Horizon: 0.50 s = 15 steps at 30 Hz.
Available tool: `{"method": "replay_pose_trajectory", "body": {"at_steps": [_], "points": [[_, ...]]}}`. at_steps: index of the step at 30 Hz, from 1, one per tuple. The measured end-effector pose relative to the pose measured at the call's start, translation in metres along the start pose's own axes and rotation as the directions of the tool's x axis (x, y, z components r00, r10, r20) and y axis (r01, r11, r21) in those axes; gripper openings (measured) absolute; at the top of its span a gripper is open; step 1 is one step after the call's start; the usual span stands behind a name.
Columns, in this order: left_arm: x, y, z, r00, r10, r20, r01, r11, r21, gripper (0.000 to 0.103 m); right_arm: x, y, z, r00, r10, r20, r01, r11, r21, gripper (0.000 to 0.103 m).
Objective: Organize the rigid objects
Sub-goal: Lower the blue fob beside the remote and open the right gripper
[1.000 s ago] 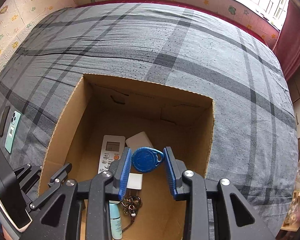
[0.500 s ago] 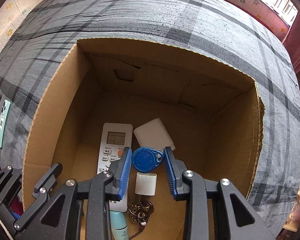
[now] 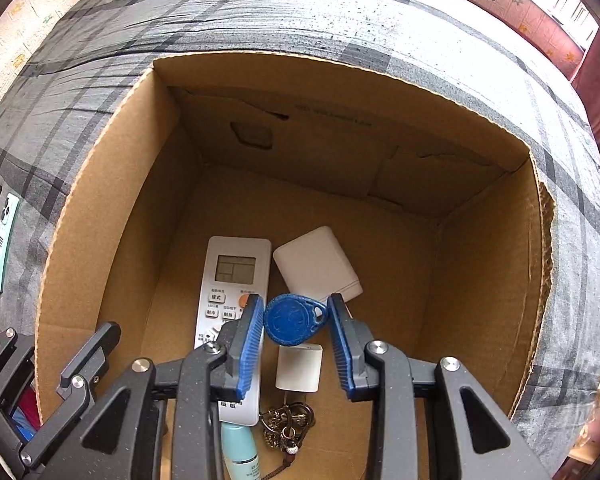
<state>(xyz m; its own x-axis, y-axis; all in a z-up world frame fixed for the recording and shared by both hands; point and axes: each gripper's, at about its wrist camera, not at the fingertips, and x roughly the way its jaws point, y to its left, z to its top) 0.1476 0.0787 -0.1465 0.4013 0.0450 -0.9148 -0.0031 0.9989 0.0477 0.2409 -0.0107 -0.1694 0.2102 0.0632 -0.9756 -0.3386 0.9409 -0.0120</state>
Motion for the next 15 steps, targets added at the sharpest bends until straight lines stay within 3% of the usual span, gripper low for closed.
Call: {"method": "replay_pose_trajectory", "body": {"at_steps": [4, 15], "points": [[0.000, 0.000, 0.000, 1.000, 0.003, -0.001, -0.003, 1.000, 0.003, 0.014, -0.004, 0.001, -0.002, 1.000, -0.002, 0.018, 0.002, 1.000, 0.003, 0.036], [-0.001, -0.002, 0.001, 1.000, 0.011, -0.004, -0.011, 1.000, 0.005, 0.014, -0.031, 0.000, -0.004, 0.997, -0.012, 0.082, 0.011, 1.000, 0.003, 0.067]]}}
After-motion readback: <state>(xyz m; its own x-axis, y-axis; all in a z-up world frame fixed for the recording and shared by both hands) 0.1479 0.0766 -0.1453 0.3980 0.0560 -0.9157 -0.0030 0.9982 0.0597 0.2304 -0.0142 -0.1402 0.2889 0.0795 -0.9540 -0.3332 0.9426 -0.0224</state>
